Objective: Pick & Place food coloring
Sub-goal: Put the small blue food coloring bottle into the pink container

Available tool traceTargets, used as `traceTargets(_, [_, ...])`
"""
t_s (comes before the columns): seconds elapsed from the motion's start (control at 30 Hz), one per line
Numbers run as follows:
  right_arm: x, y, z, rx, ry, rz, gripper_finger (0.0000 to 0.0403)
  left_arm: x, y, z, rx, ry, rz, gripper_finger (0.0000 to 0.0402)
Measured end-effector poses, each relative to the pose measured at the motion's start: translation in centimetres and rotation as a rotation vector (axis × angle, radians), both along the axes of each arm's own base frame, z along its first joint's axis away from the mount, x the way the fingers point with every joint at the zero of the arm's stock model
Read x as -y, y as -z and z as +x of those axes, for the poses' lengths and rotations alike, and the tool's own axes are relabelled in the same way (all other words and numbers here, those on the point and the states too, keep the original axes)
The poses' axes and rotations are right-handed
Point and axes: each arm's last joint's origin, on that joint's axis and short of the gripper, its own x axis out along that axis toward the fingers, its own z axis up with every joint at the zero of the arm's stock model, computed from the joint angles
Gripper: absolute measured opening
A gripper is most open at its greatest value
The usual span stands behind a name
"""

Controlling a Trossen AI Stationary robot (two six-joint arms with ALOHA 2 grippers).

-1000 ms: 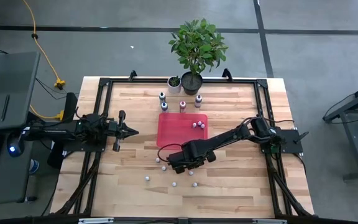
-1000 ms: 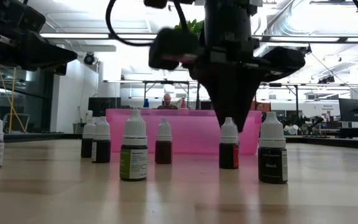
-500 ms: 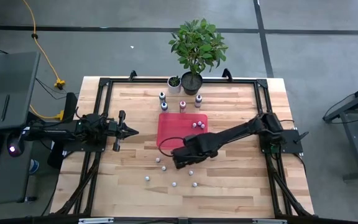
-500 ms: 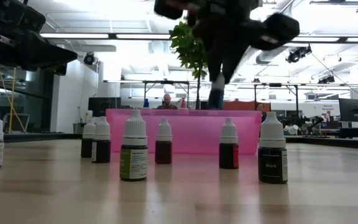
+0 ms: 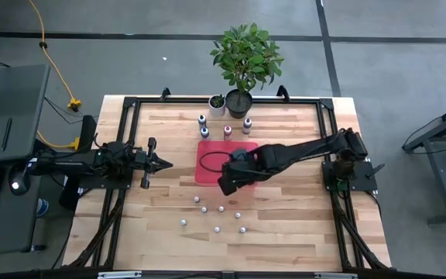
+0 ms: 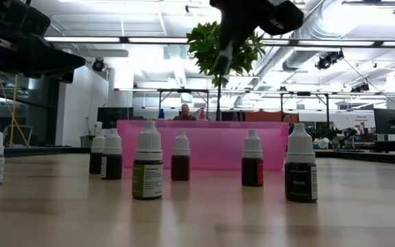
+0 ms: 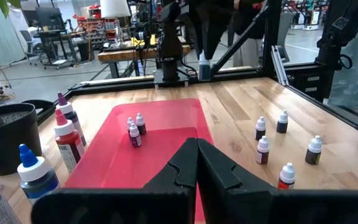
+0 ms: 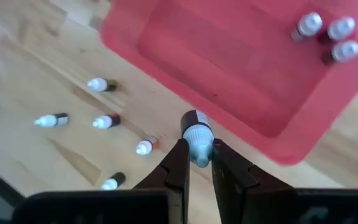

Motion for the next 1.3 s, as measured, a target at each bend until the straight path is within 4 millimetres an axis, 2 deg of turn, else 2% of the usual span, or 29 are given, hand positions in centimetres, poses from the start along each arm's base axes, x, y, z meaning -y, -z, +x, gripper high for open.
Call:
traceTargets(0.33, [3.8,0.0,0.0,-0.073,-0.224,-0.067,0.0038,0.0,0.0,0.0,0.000,0.000,0.000,0.0000])
traceTargets(0.53, [6.0,0.7,-0.8,-0.209,-0.232,-0.048,0.0038,0.0,0.0,0.0,0.000,0.000,0.000,0.0000])
traceTargets(0.63, [7.0,1.4,-0.9,-0.269,-0.194,-0.029,0.0038,0.0,0.0,0.0,0.000,0.001,0.000,0.0000])
traceTargets(0.77, [8.1,2.8,0.1,-0.281,-0.184,-0.011,0.0038,0.0,0.0,0.0,0.000,0.000,0.000,0.0000])
traceTargets(1.1, [9.4,7.0,1.9,-0.370,-0.137,0.061,0.0038,0.0,0.0,0.0,0.000,-0.002,0.000,0.0000])
traceTargets(1.3, [10.5,8.5,2.3,-0.406,-0.091,0.072,0.0040,0.0,0.0,0.0,0.000,-0.005,0.000,0.0000])
